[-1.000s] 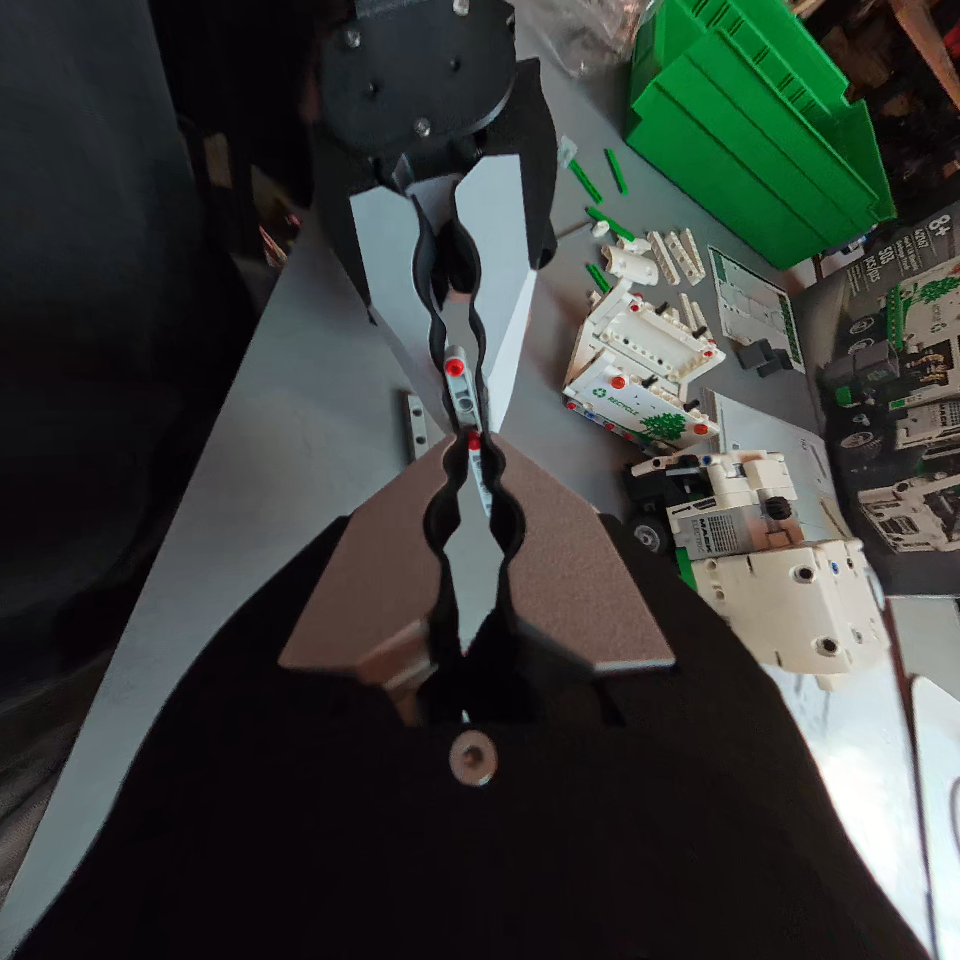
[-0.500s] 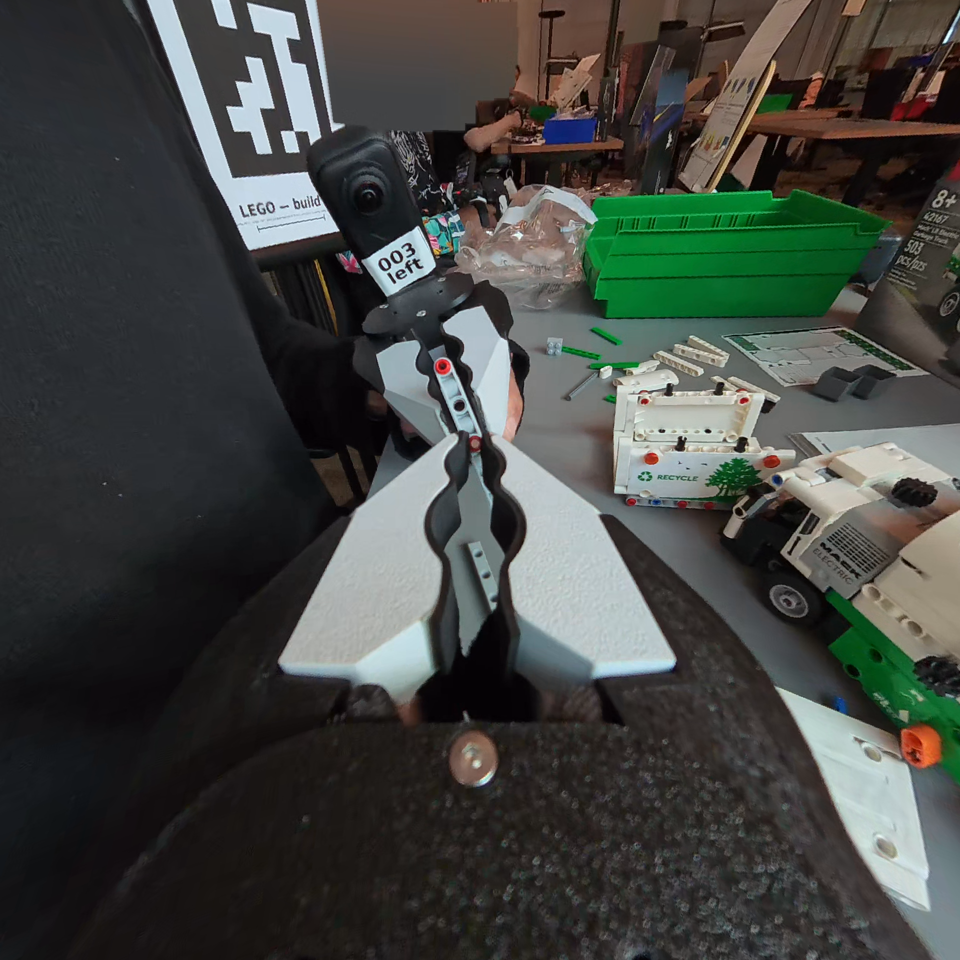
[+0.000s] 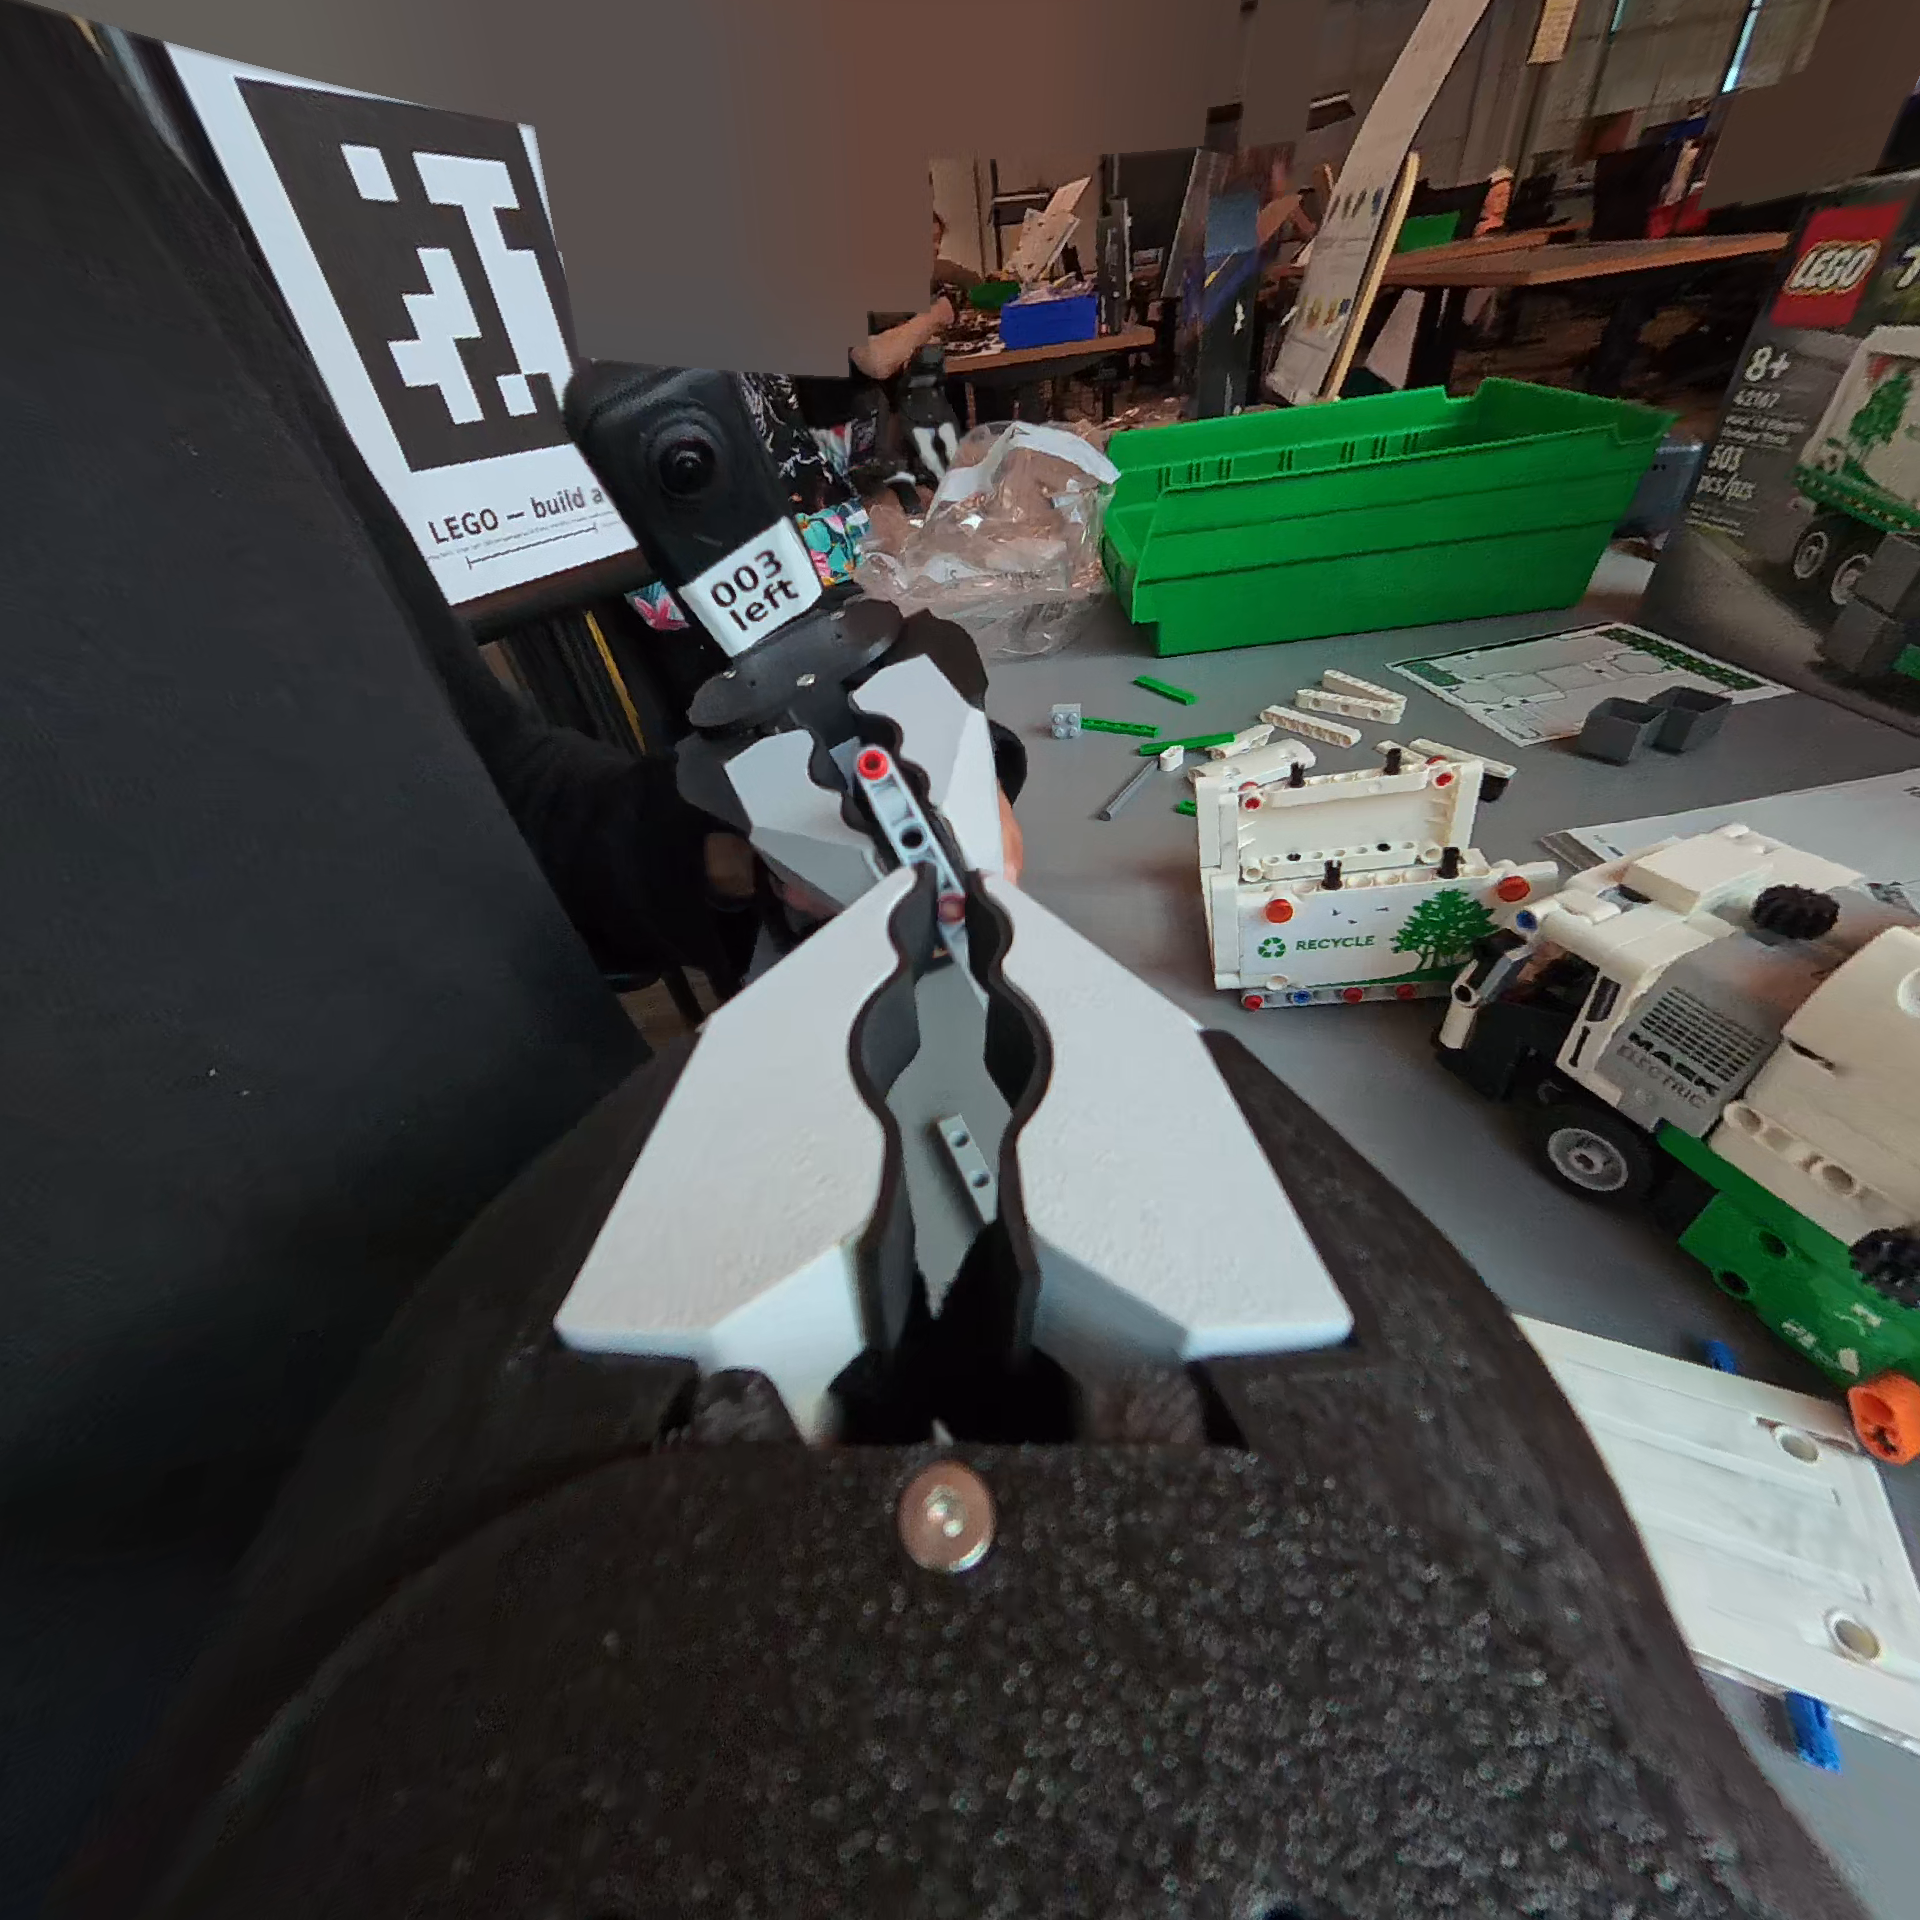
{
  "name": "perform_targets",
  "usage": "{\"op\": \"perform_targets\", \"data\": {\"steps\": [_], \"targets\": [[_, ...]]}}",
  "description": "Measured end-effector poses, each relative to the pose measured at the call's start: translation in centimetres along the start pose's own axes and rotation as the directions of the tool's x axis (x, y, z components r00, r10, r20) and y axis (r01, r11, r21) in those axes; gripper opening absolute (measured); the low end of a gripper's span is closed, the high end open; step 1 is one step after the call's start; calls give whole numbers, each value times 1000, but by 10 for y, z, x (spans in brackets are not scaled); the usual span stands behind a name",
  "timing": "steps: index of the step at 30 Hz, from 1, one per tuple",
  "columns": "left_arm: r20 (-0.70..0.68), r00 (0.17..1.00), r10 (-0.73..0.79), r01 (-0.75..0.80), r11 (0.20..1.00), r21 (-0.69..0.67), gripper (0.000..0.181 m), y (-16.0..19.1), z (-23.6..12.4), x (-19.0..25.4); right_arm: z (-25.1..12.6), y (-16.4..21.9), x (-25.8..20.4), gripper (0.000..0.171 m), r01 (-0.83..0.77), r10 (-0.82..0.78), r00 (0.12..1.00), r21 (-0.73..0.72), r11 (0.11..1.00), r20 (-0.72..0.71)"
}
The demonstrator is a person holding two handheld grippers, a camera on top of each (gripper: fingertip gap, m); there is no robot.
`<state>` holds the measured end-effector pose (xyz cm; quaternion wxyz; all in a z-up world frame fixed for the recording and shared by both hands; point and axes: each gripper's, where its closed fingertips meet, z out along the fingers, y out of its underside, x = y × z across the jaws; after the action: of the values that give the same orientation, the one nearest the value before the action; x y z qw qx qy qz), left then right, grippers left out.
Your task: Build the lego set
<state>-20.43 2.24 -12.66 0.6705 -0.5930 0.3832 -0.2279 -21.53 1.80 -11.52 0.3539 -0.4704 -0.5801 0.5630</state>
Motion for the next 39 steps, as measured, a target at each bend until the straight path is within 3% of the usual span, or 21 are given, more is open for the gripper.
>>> {"op": "perform_targets", "data": {"steps": [16, 20, 23, 24, 25, 26, 28, 31, 33, 39], "targets": [[-3, 1000, 21, -21, 1000, -18, 5, 2, 0, 2, 0, 9, 1, 0, 46, -47, 998, -42, 998, -36], [9, 1000, -9, 9, 1000, 5, 5, -1, -4, -3, 5, 3, 3, 0, 106, -107, 992, -22, 994, -71], [22, 1000, -20, 19, 999, 44, 5, -7, -7, -7, 1, -4, 10, 0, 67, -67, 995, 3, 998, -78], [16, 999, -35, 34, 998, 56, 5, -9, -8, -8, -5, -8, 14, 2, 52, -49, 996, 33, 998, -76], [12, 999, -47, 46, 997, 60, 5, -9, -9, -10, -10, -6, 17, 15, 45, -43, 997, 28, 999, -68], [13, 998, -57, 56, 996, 67, 5, -10, -10, -11, -12, 1, 20, 27, 40, -41, 997, -19, 999, -69], [-5, 995, -96, 96, 991, 98, 5, -15, -12, -12, -10, 17, 17, 33, 71, -77, 996, -115, 991, -46], [-47, 991, -124, 129, 985, 118, 5, -19, -13, -7, 1, 27, 13, 26, 153, -163, 985, -155, 976, -53], [-70, 989, -127, 135, 983, 121, 5, -19, -12, -3, 4, 29, 9, 9, 185, -194, 980, -155, 970, -43], [-114, 982, -148, 160, 981, 107, 7, -16, -13, 3, 6, 37, 0, 6, 195, -196, 981, -210, 958, 16]]}}
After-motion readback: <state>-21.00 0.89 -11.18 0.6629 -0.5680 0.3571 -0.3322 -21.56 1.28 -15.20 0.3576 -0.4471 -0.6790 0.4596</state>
